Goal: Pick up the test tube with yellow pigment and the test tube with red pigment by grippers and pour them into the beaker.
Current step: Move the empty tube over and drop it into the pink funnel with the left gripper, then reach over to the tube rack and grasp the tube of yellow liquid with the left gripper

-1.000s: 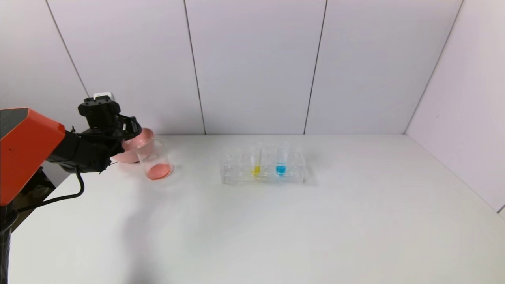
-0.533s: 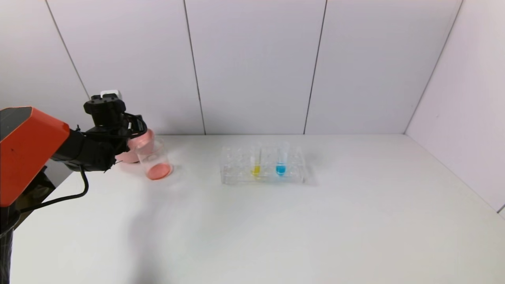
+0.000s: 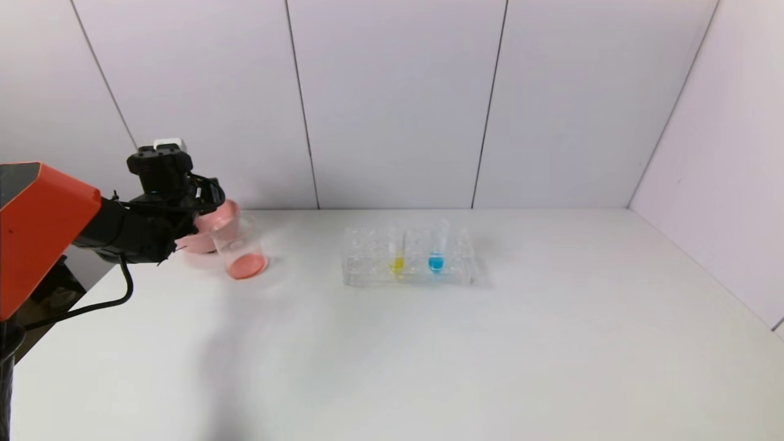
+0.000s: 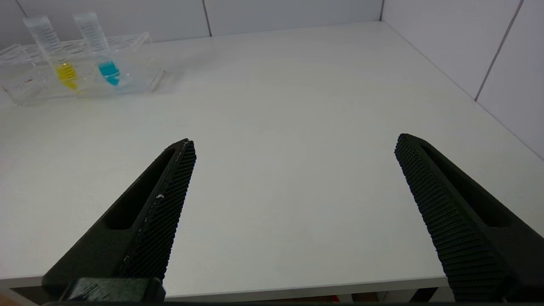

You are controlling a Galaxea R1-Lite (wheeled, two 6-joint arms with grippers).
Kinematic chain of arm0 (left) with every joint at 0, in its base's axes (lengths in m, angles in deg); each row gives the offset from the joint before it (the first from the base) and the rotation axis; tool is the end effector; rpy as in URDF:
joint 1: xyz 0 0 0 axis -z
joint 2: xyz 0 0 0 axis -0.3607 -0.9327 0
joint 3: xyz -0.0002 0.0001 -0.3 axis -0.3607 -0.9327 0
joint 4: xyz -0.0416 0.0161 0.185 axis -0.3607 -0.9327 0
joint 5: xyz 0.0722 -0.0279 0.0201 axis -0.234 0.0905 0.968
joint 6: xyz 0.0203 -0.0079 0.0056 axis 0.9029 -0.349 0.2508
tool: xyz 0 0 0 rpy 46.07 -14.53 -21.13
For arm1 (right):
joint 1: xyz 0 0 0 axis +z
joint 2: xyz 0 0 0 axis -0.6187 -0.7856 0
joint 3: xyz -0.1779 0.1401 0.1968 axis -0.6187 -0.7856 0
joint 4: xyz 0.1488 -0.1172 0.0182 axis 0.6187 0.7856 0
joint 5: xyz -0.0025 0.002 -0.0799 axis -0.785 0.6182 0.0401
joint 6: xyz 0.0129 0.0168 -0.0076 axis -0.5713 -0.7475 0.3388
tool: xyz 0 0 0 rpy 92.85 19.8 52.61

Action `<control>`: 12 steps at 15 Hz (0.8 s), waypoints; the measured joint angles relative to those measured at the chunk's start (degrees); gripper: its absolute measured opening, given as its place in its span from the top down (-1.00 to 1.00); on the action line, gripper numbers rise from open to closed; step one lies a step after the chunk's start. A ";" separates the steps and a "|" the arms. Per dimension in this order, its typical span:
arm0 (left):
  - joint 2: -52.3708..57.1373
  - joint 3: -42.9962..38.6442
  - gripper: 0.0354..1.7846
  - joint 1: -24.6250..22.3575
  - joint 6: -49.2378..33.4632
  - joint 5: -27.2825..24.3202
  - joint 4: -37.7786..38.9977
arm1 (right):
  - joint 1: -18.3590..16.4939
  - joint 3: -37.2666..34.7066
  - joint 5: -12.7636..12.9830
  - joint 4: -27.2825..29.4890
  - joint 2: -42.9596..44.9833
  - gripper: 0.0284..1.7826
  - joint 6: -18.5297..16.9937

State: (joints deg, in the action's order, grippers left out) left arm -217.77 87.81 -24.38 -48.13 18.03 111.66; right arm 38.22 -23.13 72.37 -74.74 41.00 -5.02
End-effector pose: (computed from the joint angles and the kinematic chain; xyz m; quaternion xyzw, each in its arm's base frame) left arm 0.4544 0.0327 0.1457 -0.0134 0.0293 0.1851 0.9822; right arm -0.0229 -0.0008 0.0760 0.0474 -0.0036 -0.0190 0.9987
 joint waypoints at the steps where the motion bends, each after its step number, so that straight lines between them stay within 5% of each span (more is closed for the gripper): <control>1: 0.04 -0.02 0.44 0.00 -0.13 0.00 0.04 | 0.00 0.00 0.00 -0.02 0.00 -0.92 0.00; 3: 0.10 -0.06 0.25 0.05 -0.26 -0.11 0.37 | 0.00 0.00 -0.02 -0.02 0.00 -0.92 0.00; 8: 0.56 0.02 -0.62 0.00 -0.26 -0.16 0.41 | 0.00 0.00 0.00 -0.02 0.00 -0.92 0.00; 12: 2.96 -2.07 -0.96 -0.09 -0.59 -1.01 0.63 | 0.00 0.00 0.00 -0.02 0.00 -0.92 0.00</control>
State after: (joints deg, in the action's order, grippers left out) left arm -214.81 85.74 -24.47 -48.72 17.02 112.30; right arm 38.22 -23.13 72.37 -74.76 41.00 -5.02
